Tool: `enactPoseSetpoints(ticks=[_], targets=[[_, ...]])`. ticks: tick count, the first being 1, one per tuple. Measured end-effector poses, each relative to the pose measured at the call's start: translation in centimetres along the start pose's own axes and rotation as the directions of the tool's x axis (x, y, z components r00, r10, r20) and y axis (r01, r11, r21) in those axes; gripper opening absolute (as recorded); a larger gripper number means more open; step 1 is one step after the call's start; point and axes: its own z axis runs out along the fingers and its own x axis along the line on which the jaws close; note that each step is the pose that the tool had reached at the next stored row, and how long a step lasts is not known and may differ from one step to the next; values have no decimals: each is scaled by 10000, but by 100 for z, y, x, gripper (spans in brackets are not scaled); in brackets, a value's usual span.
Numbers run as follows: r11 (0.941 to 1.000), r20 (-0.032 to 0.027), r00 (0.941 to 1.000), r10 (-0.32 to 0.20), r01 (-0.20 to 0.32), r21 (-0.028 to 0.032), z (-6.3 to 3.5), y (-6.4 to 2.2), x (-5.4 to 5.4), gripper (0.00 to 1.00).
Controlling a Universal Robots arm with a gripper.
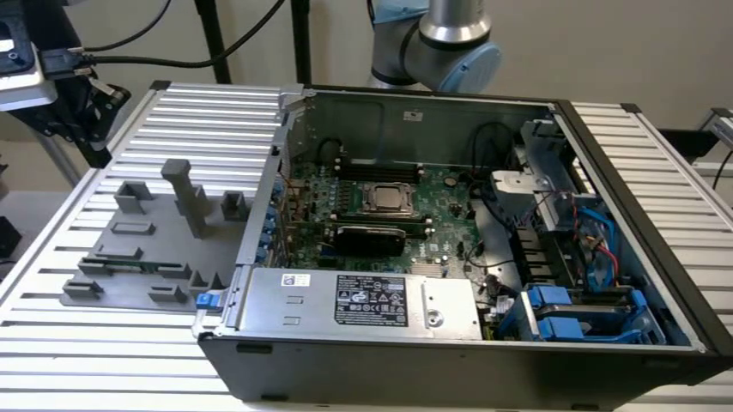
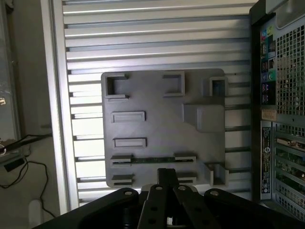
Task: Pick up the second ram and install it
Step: 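Pick up the second ram and move it above second insertion slot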
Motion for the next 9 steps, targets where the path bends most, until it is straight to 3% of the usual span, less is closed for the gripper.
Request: enactPoseSetpoints(ticks=[4,9], targets=[[10000,-1,10000,-82,82,0,1,0,1,11],[9954,2,9954,-960,960,-19,17,1,3,11]])
